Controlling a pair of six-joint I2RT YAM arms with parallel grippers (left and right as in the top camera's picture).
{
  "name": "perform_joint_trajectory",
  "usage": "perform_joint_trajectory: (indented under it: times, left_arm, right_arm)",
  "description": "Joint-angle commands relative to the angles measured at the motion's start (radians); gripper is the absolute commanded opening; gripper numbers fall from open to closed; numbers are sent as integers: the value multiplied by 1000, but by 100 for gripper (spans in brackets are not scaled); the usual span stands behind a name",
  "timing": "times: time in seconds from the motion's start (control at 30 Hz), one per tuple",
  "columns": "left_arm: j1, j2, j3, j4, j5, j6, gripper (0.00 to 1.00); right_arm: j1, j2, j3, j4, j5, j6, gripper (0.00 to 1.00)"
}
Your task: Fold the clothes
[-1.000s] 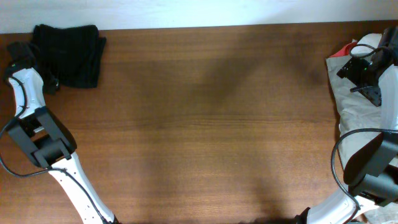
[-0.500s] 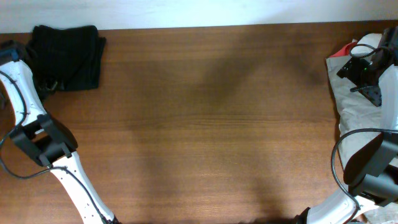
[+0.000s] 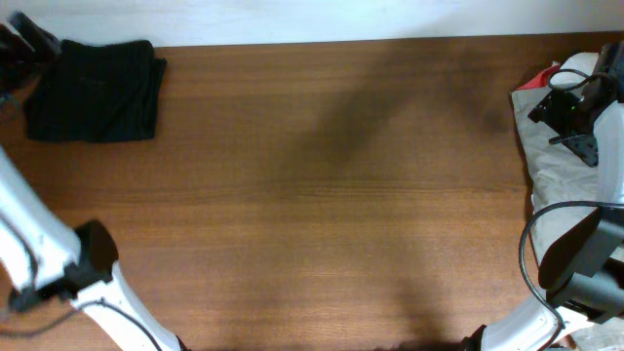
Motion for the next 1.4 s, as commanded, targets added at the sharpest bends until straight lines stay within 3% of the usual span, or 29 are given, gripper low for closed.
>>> perform_joint_trajectory:
  times: [0.0,0.13,0.23,0.37,0.47,0.57,0.7,0.83,0.97,1.13,1.23,1.37]
  left_arm:
    - [-74,-236,-64,-2,115,64,99]
    - [-260,-520,-412,-2,19,96,99]
    - [-386,-772,-830,3,-19,92,99]
    - [-417,-1083,-1386,194,-18,79,99]
    - [-417,-1335,-1856,366,-13,-48,99]
    - [-417,-1448,-2127,365,-14,-130,99]
    - [-416,-1451,-2255,438,-41,-110,99]
    - [-417,-1450,-2268,613,16,194,99]
    - [-490,-1495,-2300,722,20,410,99]
    - [-525,-1714,-2572,1049,11,426,99]
    - [-525,-1858,-2819,1354,13,426,99]
    - [-523,-1973,-3000,1557,-1,426,99]
  right_arm:
    - [3,-12,12,1,9,5,98]
    - [3,-12,12,1,9,5,99]
    - [3,-12,12,1,9,5,99]
    - [3,-12,12,1,9,5,99]
    - [3,-12,12,1,9,5,99]
    - [3,-12,12,1,9,5,99]
    - [3,-12,12,1,9,5,99]
    - [3,-12,12,1,9,5,99]
    - [3,-12,12,1,9,5,99]
    - [3,-12,12,1,9,5,99]
    - [3,-12,12,1,9,5,99]
    - [3,-12,12,1,9,5,99]
